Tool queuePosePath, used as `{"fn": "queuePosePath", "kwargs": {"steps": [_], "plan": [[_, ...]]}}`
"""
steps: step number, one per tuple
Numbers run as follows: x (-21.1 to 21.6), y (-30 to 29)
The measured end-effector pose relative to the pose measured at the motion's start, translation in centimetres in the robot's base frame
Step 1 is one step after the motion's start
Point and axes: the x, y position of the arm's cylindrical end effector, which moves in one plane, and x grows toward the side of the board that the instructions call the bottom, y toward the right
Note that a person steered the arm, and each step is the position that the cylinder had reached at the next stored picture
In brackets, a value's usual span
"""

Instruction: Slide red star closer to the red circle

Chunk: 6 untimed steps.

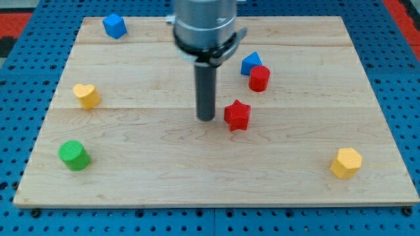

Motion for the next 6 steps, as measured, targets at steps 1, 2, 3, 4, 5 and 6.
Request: {"fn": "queuePosePath", "kwargs": {"steps": [1, 2, 3, 4, 5, 6], "plan": [[3.6, 1.0], [3.5, 5.4], [0.6, 8.1], [-6.8, 8.8], [-3.3, 9.5], [-2.5, 4.8]]}}
